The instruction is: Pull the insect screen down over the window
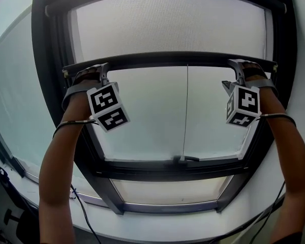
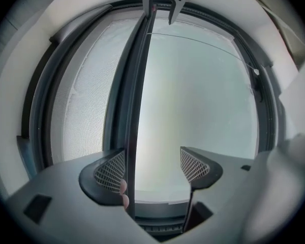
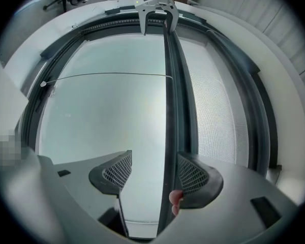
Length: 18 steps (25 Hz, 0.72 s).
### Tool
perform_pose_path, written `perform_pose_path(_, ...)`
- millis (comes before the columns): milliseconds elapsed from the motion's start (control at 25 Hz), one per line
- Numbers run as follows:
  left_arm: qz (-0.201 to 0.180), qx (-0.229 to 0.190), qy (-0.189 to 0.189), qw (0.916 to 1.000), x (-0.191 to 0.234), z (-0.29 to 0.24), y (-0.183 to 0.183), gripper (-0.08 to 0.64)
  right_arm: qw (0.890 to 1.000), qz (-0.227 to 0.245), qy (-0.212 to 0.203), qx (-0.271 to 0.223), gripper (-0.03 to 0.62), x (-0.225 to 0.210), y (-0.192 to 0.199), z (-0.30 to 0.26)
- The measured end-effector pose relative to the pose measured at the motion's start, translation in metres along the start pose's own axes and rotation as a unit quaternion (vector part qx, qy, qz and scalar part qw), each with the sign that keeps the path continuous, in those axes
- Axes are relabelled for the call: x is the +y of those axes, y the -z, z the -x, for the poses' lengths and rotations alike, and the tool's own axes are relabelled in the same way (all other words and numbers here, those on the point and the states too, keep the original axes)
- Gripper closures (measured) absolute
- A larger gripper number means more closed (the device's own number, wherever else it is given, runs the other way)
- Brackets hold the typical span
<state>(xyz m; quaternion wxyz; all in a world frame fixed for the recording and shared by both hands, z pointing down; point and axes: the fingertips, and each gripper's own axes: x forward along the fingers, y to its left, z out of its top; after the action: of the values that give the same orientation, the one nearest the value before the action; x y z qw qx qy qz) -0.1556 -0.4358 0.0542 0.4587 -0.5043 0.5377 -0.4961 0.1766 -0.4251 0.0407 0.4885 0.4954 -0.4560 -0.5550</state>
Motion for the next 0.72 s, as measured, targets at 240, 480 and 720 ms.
perform_pose_path(240,-0.009,0.002,0.067,0.9977,-0.031,0.010,0.005,0.222,0.998,0.026,-0.053,0.008,0.311,0.029,-0.002,0.008)
perform_pose_path(480,-0.009,-0.011,0.076,0.9970,-0.038,0.016,0.005,0.224,0.996,-0.007,-0.089,-0.013,0.311,0.037,-0.005,0.015)
perform_pose_path(720,-0.001,-0.017,0.072,0.9972,-0.046,0.017,0.005,0.224,0.995,-0.006,-0.101,-0.011,0.311,0.045,-0.006,0.017)
